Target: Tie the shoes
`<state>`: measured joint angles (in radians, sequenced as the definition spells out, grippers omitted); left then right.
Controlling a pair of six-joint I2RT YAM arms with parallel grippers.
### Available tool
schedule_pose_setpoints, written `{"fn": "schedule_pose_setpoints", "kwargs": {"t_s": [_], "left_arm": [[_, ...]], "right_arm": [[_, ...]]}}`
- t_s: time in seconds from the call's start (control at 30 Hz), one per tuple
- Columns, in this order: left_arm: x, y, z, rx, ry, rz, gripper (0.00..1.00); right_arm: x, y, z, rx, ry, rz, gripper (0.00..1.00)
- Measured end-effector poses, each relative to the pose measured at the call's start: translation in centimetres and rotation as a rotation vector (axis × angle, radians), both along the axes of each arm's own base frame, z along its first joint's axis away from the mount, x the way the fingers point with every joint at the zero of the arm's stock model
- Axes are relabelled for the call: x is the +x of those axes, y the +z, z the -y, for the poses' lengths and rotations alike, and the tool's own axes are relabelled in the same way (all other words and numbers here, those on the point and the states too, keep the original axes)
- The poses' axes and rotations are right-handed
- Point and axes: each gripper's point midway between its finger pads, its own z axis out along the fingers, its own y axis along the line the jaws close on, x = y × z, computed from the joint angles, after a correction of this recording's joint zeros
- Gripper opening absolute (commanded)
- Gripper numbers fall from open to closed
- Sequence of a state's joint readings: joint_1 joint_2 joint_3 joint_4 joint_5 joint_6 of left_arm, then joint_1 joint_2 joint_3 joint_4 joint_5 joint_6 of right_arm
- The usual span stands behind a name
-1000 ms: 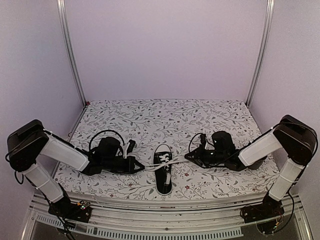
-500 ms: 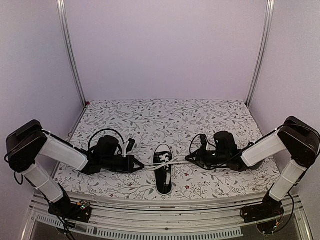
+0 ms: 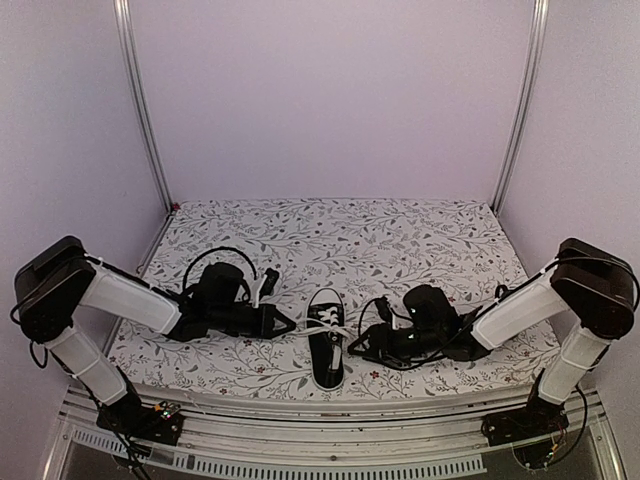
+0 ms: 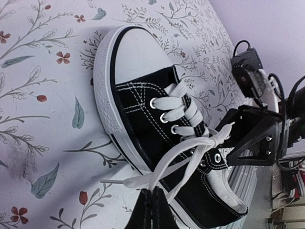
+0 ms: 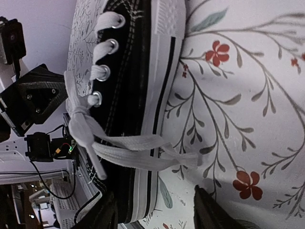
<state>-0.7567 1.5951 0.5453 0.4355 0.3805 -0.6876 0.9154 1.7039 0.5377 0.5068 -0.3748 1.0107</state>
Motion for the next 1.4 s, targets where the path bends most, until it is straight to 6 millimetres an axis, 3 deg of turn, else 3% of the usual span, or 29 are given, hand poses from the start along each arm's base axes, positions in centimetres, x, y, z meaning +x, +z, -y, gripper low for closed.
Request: {"fn": "schedule_pose_setpoints", "kwargs": {"t_s": [0.1,0.2,0.3,0.43,0.6,1.0,1.1,1.23,1.3,1.4], "left_arm": [[0.0,0.0,0.0,0.006,-0.005,0.0,0.0],[0.1,0.2,0.2,0.005,-0.008,0.006,0.0],[0.2,0.3,0.3,0.003,-0.01,0.013,0.0],[0.3,0.5,0.4,0.003,-0.013,0.018,0.0],[0.3,0.4,0.4,0.009,-0.015,0.016,0.0],[0.2,0.4,0.4,0.011,-0.017,0.015,0.0],[0.2,0.4,0.4,0.011,-0.017,0.016,0.0],[0.2,0.4,0.4,0.011,-0.017,0.016,0.0],[0.2,0.4,0.4,0.011,-0.017,0.015,0.0],[0.2,0.4,0.4,0.012,-0.017,0.015,0.0]], "right_arm": [[1.1,1.4,0.2,0.009,-0.025,0.047,0.68],[2.4,3.1,0.8,0.021,-0.058,0.102,0.69],[3.8,4.4,1.2,0.034,-0.089,0.153,0.65],[5.0,5.1,1.0,0.03,-0.097,0.18,0.53],[5.7,4.9,-0.3,0.027,-0.067,0.19,0.42],[5.1,3.4,-1.1,0.016,-0.01,0.152,0.37],[4.7,2.9,-1.3,0.01,0.003,0.137,0.28],[4.5,3.0,-1.5,0.016,0.012,0.141,0.09],[4.5,3.1,-1.5,0.02,0.011,0.139,0.11],[4.6,3.1,-1.5,0.021,0.007,0.135,0.27]]}}
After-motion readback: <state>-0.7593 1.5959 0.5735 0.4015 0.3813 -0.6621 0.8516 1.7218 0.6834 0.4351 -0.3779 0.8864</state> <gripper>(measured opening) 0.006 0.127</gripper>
